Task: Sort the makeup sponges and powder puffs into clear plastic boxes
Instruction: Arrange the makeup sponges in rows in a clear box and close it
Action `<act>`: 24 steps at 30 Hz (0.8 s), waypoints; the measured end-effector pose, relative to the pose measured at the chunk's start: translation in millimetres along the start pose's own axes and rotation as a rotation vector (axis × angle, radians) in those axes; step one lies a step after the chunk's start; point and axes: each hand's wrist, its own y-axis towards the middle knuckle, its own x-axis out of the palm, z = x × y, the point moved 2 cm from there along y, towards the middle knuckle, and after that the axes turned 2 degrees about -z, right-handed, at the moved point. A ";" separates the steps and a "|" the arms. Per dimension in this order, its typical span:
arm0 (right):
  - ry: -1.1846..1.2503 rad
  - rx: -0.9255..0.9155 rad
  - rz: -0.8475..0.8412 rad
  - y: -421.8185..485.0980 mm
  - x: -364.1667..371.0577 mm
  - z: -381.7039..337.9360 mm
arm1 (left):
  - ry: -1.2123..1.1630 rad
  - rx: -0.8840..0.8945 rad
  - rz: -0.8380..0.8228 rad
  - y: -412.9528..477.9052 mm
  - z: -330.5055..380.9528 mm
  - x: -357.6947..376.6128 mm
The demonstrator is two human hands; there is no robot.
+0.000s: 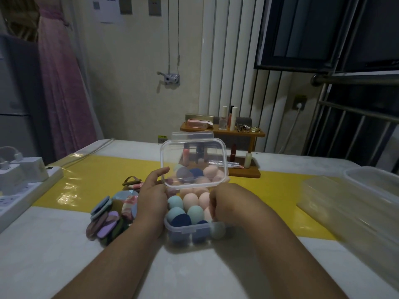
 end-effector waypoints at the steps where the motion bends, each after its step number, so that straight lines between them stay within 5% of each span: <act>1: -0.006 0.027 0.017 2.6 1.0 -2.0 | 0.010 0.002 0.002 0.4 0.0 -0.1; 8: 0.035 -0.144 0.085 -9.7 0.6 8.1 | 0.063 0.016 0.013 2.9 -0.1 0.0; 17: 0.566 -0.320 0.341 -16.6 -9.2 26.1 | 0.054 0.020 0.083 11.9 -4.7 -5.7; 24: 0.690 -0.161 0.681 3.1 -2.3 54.4 | 0.100 0.029 0.172 20.1 -10.8 -10.1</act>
